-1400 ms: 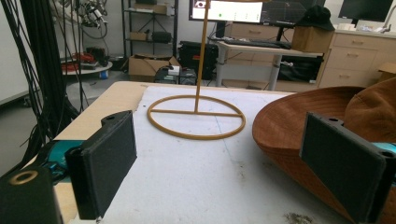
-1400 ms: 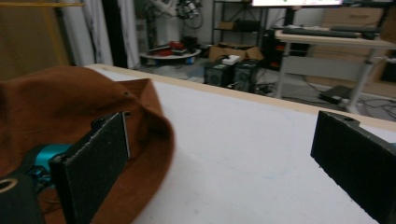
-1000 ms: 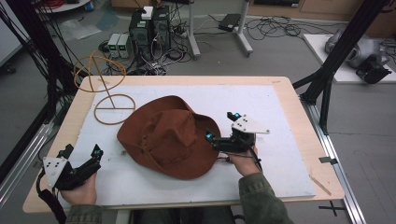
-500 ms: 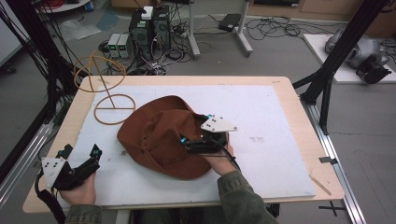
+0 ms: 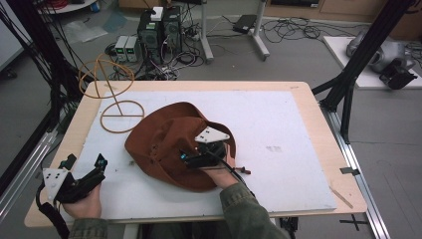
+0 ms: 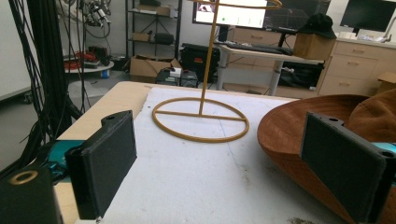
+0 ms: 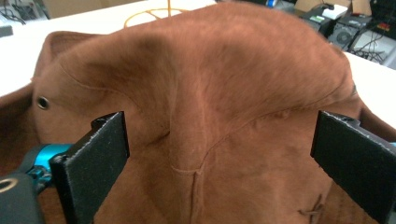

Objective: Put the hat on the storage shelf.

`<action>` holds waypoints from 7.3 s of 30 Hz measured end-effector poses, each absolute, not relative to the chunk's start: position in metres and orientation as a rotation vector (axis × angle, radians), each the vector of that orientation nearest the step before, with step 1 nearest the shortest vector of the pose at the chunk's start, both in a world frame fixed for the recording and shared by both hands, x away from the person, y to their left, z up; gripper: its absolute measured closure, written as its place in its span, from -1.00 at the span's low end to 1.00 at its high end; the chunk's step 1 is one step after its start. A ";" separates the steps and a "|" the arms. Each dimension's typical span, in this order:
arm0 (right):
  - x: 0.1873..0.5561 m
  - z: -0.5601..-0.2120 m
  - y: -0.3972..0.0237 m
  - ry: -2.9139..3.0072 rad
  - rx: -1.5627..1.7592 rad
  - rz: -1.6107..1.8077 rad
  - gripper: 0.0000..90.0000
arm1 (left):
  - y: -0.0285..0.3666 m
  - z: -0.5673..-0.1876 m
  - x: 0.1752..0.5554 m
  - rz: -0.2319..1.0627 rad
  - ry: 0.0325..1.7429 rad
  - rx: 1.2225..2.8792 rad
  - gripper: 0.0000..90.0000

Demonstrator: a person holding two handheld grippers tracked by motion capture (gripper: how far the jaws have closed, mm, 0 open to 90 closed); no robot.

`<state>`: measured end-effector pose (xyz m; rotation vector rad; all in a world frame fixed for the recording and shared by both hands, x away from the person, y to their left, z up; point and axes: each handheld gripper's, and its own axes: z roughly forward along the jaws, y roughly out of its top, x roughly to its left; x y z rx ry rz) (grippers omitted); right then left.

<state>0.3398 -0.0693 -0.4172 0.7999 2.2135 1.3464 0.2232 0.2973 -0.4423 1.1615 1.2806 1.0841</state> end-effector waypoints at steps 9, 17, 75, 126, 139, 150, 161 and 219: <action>0.343 -0.427 -0.057 2.262 0.787 1.336 -0.47 | 0.297 -0.443 0.224 1.084 1.281 1.164 -0.75; 0.345 -0.424 -0.063 2.272 0.846 1.374 0.88 | 0.297 -0.443 0.225 1.080 1.278 1.168 -0.75; 0.324 -0.361 -0.108 1.723 0.735 1.795 0.94 | 0.302 -0.444 0.225 1.059 1.291 1.146 -0.75; 0.436 -0.250 0.073 1.740 0.611 1.947 0.93 | 0.310 -0.446 0.228 1.038 1.302 1.110 -0.75; 0.456 -0.232 0.110 1.721 0.607 1.945 0.93 | 0.309 -0.447 0.230 1.034 1.294 1.112 -0.75; 0.462 -0.258 0.134 1.825 0.618 1.892 0.92 | 0.311 -0.446 0.230 1.034 1.297 1.106 -0.75; 0.463 -0.273 0.137 1.884 0.670 1.831 0.90 | 0.312 -0.445 0.229 1.036 1.293 1.106 -0.75; 0.438 -0.229 0.016 1.706 0.750 1.733 -0.74 | 0.307 -0.444 0.230 1.039 1.279 1.117 -0.75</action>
